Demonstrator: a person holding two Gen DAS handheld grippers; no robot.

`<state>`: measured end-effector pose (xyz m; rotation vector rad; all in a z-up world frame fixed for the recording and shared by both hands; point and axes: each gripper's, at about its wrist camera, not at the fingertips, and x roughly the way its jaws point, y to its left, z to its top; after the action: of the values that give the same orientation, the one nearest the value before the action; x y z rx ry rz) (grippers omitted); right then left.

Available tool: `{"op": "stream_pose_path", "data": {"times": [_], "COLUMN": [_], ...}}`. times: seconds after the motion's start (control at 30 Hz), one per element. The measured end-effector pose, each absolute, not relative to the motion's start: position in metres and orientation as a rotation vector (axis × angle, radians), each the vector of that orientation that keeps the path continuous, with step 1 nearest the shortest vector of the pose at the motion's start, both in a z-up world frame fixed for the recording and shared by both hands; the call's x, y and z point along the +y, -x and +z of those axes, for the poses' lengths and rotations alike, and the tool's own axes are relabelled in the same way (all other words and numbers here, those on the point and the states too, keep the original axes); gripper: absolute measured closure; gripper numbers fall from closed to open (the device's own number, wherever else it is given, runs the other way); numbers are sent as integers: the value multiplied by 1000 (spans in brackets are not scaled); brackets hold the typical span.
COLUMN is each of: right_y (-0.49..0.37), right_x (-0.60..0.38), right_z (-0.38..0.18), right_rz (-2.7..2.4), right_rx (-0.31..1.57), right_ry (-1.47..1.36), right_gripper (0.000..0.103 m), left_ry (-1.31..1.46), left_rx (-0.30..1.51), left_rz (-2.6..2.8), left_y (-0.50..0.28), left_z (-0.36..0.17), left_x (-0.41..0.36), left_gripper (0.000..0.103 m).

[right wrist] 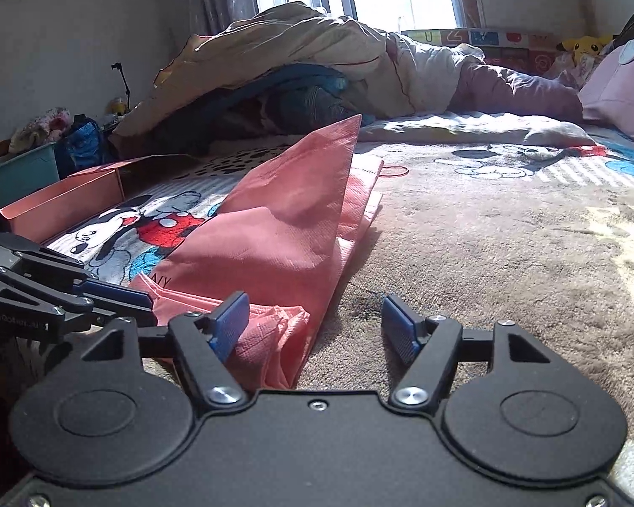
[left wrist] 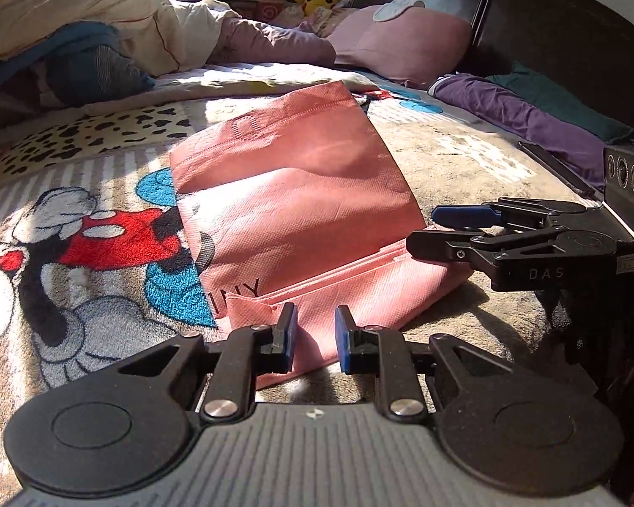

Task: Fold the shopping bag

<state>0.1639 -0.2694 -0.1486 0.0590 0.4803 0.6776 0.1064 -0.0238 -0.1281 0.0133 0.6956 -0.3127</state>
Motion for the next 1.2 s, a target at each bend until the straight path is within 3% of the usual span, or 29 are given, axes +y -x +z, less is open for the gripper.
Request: {"op": "stream_pose_path", "data": {"times": [0.47, 0.67, 0.87, 0.9, 1.0, 1.07, 1.13, 1.2], "right_y": [-160, -158, -157, -155, -141, -121, -101, -93], "right_x": [-248, -244, -243, -250, -277, -283, -273, -257], "right_z": [-149, -147, -140, -134, -112, -101, -100, -109], "right_rz": [535, 536, 563, 557, 531, 584, 681, 758], "right_rx": [440, 414, 396, 384, 315, 254, 217, 229], "right_ry": [192, 211, 245, 211, 129, 192, 293, 376], "right_gripper": [36, 39, 41, 43, 68, 74, 89, 94], "left_ry": [-28, -121, -64, -40, -10, 16, 18, 41], "left_rx": [711, 585, 651, 664, 670, 668, 672, 680], "left_rz": [-286, -369, -370, -350, -298, -270, -261, -254], "left_y": [-105, -101, -112, -113, -111, -109, -109, -110], "left_z": [-123, -111, -128, -128, -128, -129, -128, -127], "left_x": [-30, -44, -48, -48, -51, -52, -52, -51], "left_gripper": [84, 82, 83, 83, 83, 83, 83, 83]}}
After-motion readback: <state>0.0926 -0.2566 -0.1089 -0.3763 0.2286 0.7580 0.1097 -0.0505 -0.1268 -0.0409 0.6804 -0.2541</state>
